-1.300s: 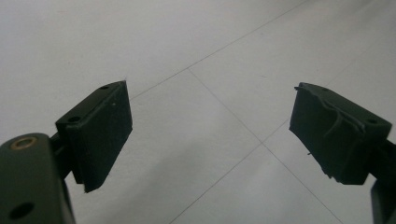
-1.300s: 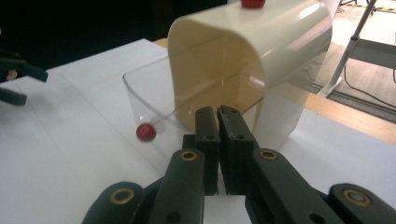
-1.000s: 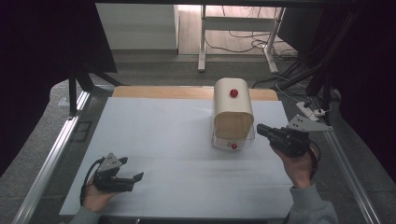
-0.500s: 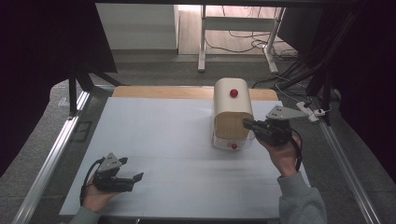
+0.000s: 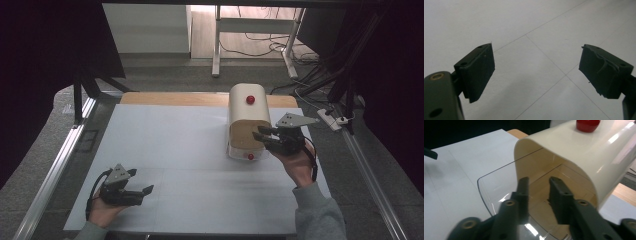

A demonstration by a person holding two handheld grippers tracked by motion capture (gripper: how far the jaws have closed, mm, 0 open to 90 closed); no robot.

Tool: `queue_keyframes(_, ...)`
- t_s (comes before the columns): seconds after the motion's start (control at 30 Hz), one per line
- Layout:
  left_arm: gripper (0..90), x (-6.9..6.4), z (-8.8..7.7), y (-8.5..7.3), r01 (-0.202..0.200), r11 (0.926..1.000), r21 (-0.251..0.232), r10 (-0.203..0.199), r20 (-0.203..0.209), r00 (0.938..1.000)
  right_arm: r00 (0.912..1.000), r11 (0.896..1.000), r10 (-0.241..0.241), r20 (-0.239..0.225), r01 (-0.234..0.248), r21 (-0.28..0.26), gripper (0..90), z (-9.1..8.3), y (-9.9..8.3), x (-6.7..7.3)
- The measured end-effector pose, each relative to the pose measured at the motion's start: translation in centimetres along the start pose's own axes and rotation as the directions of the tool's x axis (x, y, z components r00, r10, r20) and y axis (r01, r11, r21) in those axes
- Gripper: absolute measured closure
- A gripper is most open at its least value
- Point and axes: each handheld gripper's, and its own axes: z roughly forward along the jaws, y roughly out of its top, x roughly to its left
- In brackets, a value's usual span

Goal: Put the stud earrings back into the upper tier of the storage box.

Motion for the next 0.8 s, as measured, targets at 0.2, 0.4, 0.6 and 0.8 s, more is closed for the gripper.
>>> queue_keyframes(0.2,12.9,0.0,0.0,0.0,-0.004,1.0000,0.001,0.004,-0.001,1.0000,0.9999,0.999,-0.013,0.004,0.013,-0.037,55.0,-1.2,-0.5,0.4)
queue_keyframes(0.4,12.9,0.0,0.1,0.0,-0.003,1.0000,0.005,0.003,-0.001,1.0000,0.9999,0.997,0.000,0.017,0.001,-0.080,47.0,-2.9,-2.2,1.0)
queue_keyframes(0.6,12.9,-0.1,0.1,0.0,-0.005,1.0000,0.006,0.005,0.001,1.0000,0.9997,0.998,0.003,0.025,-0.001,-0.065,44.0,-4.3,-4.7,1.6)
queue_keyframes(0.8,12.9,-0.1,0.1,0.0,-0.004,1.0000,0.008,0.004,0.000,1.0000,0.9995,0.999,0.009,0.031,-0.008,-0.041,42.9,-5.0,-6.7,1.6)
